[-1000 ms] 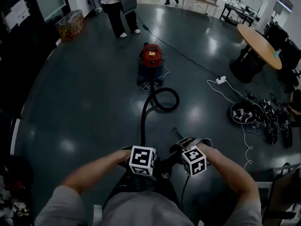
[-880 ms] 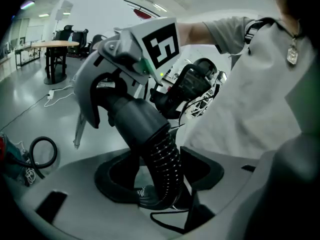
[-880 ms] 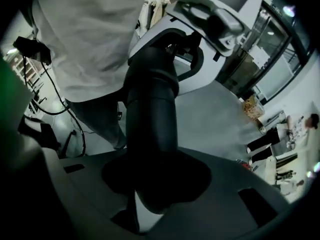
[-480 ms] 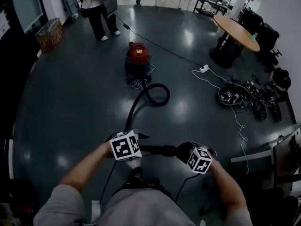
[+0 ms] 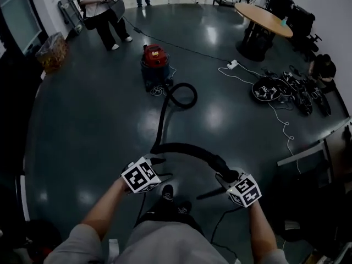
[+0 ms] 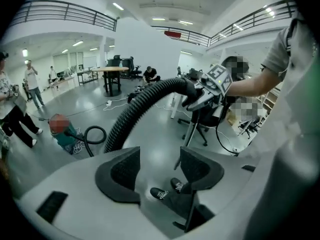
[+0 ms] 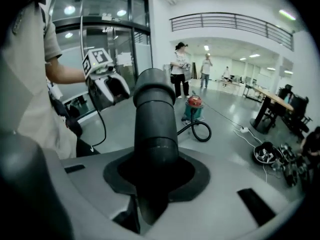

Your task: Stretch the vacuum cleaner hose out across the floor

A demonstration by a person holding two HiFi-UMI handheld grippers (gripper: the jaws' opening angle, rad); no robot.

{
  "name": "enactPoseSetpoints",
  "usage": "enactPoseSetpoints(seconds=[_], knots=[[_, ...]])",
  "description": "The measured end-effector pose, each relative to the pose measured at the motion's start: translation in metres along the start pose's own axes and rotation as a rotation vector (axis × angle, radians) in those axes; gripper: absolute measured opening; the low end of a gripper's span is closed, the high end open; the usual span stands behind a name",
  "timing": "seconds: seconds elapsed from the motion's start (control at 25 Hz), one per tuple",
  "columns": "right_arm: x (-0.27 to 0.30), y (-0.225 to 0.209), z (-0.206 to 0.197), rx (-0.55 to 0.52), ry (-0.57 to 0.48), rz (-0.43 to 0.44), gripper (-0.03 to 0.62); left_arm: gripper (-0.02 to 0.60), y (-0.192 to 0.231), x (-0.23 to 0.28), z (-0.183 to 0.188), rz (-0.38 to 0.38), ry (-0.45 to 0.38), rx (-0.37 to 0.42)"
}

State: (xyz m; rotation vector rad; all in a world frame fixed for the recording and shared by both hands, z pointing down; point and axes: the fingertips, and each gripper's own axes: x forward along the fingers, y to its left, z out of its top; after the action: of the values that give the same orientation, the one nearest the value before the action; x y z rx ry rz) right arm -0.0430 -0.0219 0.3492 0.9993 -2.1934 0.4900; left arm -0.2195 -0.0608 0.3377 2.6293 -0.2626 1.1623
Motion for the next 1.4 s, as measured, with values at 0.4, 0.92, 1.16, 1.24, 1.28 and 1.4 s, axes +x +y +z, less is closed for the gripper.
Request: enactPoseSetpoints(seconds=[0.4,0.92,1.16,1.24,1.28,1.4], knots=[[-0.093,0.033,-0.013,0.362,-0.189,-0.395,0.109,0.253,-0.108,0.032,-0.031,-0.268,0.059,0.170],[-0.166,0.101,-0.072,1.038,-0.431,-0.741,0.109,0.253,-0.192,0.048,-0.070,-0.442,0.084,0.345],[-0.185,0.133,-0.108,1.237,-0.474,-0.786,0.109,0.253,-0.274,0.056,-0.063,-0.555,0.052,0.521],[-0.188,0.147,-0.117,1.287,-0.483,-0.786,0.109,0.253,-0.305,0.056,-0.065,-0.590,0.045,0.598],[-0.190,0.154,-0.120,1.310,-0.486,-0.785,0.109,0.254,-0.320,0.056,-0.065,-0.602,0.038,0.633],[-0.197,0.171,-0.128,1.356,-0.490,-0.775,0.109,0.254,-0.359,0.061,-0.066,-0.624,0.023,0.718]])
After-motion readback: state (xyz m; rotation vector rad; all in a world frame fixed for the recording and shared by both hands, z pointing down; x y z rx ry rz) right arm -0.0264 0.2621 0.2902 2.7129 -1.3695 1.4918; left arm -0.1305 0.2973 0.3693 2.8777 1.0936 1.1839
